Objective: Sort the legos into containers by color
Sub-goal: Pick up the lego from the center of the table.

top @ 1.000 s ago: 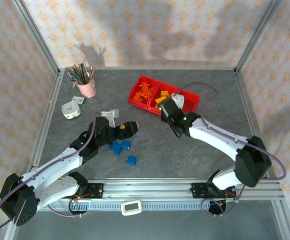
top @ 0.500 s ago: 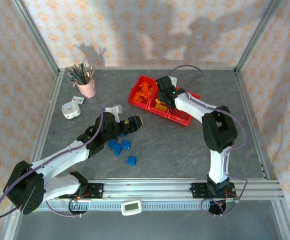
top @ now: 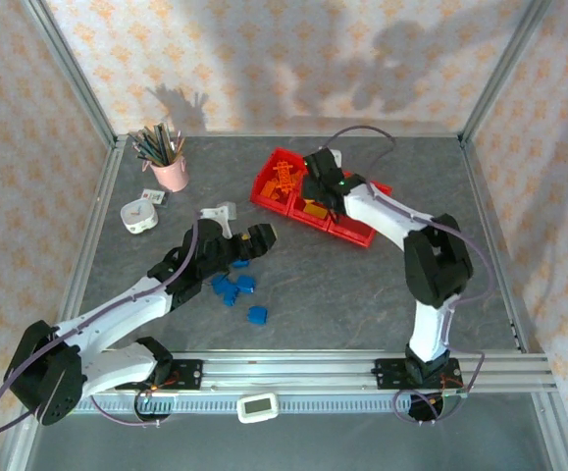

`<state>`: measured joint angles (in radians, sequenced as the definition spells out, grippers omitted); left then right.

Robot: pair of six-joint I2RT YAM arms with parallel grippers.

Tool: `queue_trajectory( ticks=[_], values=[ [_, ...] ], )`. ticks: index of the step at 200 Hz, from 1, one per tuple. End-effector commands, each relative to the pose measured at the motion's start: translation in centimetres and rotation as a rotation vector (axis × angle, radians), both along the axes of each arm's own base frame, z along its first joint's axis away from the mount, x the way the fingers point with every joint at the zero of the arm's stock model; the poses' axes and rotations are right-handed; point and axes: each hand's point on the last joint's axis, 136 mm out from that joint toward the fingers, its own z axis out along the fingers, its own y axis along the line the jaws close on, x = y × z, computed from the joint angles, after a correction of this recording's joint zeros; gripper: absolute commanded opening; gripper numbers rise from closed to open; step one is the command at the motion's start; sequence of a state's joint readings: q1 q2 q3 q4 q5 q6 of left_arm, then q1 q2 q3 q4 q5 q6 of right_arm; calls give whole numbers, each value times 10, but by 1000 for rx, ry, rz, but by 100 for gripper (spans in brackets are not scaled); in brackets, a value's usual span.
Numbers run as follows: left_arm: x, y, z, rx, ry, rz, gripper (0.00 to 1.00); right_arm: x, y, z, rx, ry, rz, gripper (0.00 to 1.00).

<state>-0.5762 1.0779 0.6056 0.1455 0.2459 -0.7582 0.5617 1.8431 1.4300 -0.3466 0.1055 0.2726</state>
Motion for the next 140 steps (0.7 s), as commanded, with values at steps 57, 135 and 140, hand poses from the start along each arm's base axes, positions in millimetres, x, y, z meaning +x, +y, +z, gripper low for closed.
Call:
queue_trajectory(
  ticks=[57,135,140],
  values=[
    [-17,41,7,69,-34,128,99,-102,51,7,56,2,225,71],
    [-40,80,-5,69,-10,260,99,-145,114,-33,48,61,348,82],
    [-41,82,-5,70,-10,268,99,-145,118,-34,45,63,353,82]
  ],
)
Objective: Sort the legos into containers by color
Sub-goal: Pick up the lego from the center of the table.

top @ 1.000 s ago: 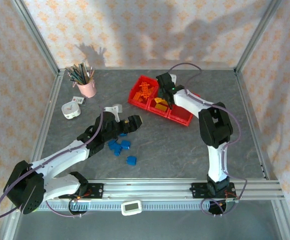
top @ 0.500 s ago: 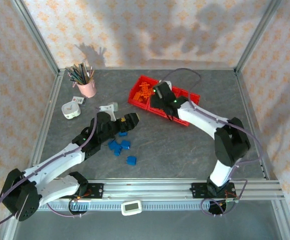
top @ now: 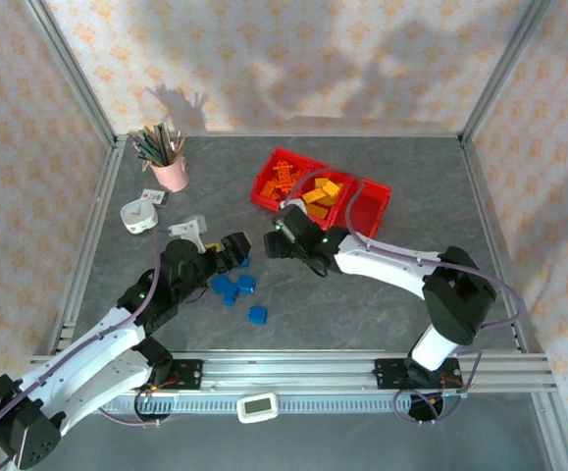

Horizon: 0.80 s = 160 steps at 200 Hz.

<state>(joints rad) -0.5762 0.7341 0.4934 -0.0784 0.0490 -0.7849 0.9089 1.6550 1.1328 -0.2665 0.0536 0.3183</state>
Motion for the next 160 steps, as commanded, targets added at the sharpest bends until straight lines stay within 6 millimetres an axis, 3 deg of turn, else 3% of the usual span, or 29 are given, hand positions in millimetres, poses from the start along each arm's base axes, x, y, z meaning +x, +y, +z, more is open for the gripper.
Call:
queue_trajectory(
  ticks=[1,46,64,115,160],
  values=[
    [-5,19,-9,25,28,79,99,1,21,-10,4,6,6,82],
    [-15,39,-9,32,34,152,99,-5,66,-24,-3,30,129,85],
    [-18,47,-9,28,33,184,99,2,80,-28,-5,42,141,86],
    [-26,65,-2,22,13,253,99,14,98,-53,-28,112,69,88],
    [-28,70,-2,8,1,270,99,14,118,-74,-56,144,82,81]
  ],
)
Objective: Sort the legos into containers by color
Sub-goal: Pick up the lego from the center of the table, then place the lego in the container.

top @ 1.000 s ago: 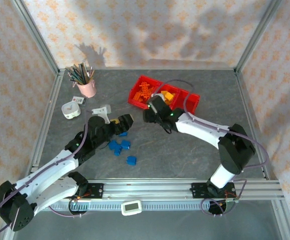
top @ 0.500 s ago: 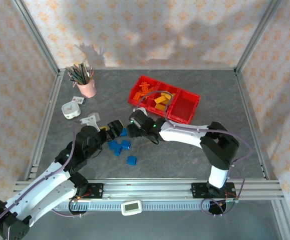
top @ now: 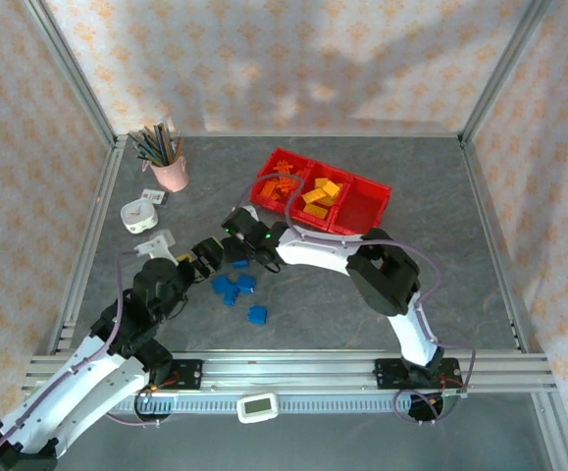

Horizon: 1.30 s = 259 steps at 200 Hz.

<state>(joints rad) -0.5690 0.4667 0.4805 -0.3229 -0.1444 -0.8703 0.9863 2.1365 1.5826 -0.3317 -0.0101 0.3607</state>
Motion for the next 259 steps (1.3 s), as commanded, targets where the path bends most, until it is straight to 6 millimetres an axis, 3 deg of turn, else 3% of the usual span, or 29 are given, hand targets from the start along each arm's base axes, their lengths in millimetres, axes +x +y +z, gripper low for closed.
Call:
queue_trajectory(
  ticks=[1,44,87,117,145,176,215,259],
  values=[
    [-2,11,-13,23,28,52,99,-6,7,-11,-31,30,1,81],
    [-2,12,-14,23,28,53,99,-2,12,-25,-55,45,-5,68],
    [-1,9,-13,20,22,40,99,-3,8,-21,-64,37,-10,50],
    [1,4,-11,11,17,20,99,-6,6,-2,-38,24,-4,44],
    [3,0,-7,14,12,-1,99,-8,-4,31,11,-20,-24,41],
    [6,-12,4,5,-16,-55,99,-10,-31,64,34,-74,-81,40],
    [15,-37,10,8,-17,-163,99,-6,-83,91,62,-108,-184,39],
    [29,-75,7,-4,-6,-301,99,14,-169,104,52,-133,-357,39]
  ],
)
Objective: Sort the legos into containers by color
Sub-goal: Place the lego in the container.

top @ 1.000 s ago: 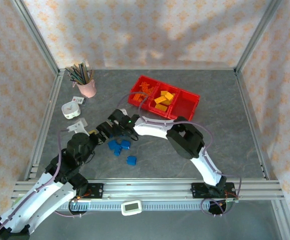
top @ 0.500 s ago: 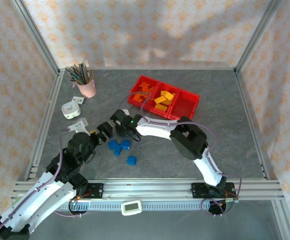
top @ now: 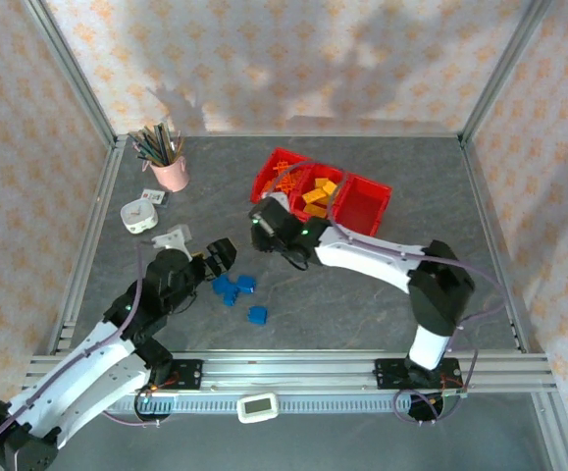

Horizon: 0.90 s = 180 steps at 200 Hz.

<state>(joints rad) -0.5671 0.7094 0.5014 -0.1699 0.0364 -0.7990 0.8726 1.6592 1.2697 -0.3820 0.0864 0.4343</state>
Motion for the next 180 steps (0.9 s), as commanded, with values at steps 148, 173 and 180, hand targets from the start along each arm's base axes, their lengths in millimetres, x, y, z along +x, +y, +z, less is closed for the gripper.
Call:
queue_trajectory(
  ticks=[148,173,180],
  values=[
    [30,-106,25,-38,-76,-279,99,120,-217,-34,-158,-15,-486,52],
    [30,-102,25,-28,-80,-266,99,120,-212,-24,-132,-32,-458,57],
    [31,-101,26,-26,-81,-261,99,119,-210,-20,-124,-35,-451,58]
  ],
)
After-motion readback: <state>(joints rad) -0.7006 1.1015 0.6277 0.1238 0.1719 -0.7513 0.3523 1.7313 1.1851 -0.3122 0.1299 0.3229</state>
